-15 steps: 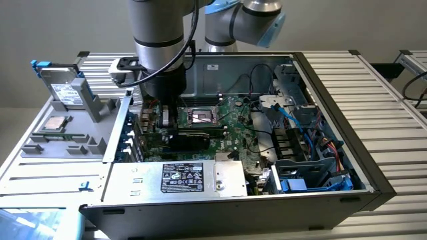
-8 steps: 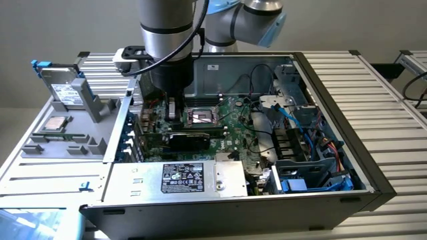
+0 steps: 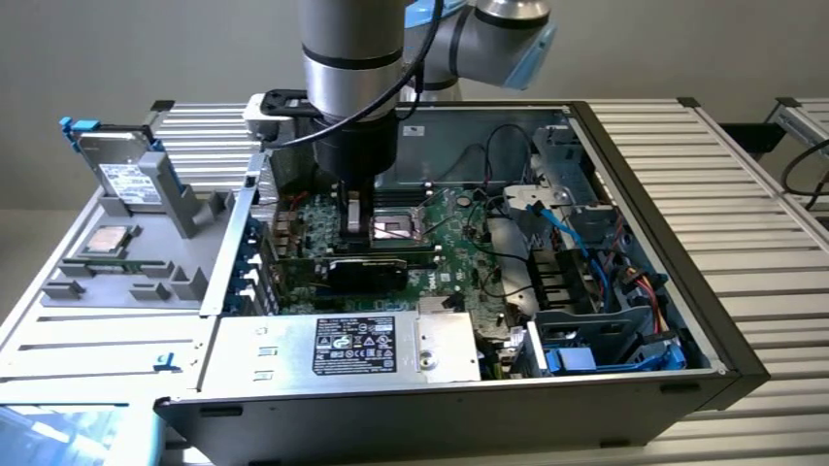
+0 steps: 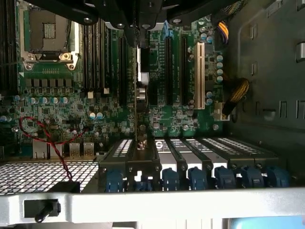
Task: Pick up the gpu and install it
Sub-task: 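Press down on the gpu until it lock into place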
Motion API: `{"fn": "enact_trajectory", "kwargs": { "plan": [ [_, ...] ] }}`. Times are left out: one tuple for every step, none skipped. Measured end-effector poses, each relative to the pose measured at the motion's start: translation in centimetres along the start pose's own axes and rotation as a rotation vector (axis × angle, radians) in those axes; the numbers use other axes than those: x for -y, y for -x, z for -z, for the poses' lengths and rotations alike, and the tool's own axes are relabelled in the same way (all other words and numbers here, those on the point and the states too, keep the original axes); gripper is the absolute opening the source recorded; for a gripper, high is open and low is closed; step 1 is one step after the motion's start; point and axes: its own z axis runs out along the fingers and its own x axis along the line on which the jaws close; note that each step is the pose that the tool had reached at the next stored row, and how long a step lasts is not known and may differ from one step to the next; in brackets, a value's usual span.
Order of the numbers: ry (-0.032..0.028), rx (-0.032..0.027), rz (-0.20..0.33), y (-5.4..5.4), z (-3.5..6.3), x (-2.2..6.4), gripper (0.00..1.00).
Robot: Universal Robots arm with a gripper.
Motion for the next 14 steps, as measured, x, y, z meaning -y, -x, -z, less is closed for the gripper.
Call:
{"fn": "enact_trajectory", "kwargs": {
  "plan": [
    [0.0029,0.001,0.001,0.0,-0.11,0.01,0.12],
    [0.0037,0.0023,0.001,0.0,-0.26,0.01,0.12],
    [0.0038,0.004,0.001,0.0,-0.44,0.02,0.12],
    [0.0038,0.0055,0.001,0.0,-0.61,0.02,0.12],
    [0.0039,0.0071,0.002,0.0,-0.8,0.04,0.12],
    [0.0039,0.009,0.002,0.0,-0.98,0.05,0.12],
    [0.004,0.0108,0.003,0.0,-1.15,0.05,0.12],
    [0.004,0.0129,0.003,0.0,-1.32,0.06,0.12],
    [0.004,0.0155,0.004,0.0,-1.49,0.07,0.12],
    [0.0041,0.0178,0.005,0.0,-1.63,0.08,0.12],
    [0.0043,0.02,0.005,0.0,-1.77,0.09,0.12],
    [0.0047,0.0223,0.005,0.0,-1.93,0.09,0.12],
    [0.0054,0.0235,0.006,0.0,-2.04,0.1,0.12],
    [0.0064,0.0249,0.006,0.0,-2.14,0.11,0.12]
  ]
}}
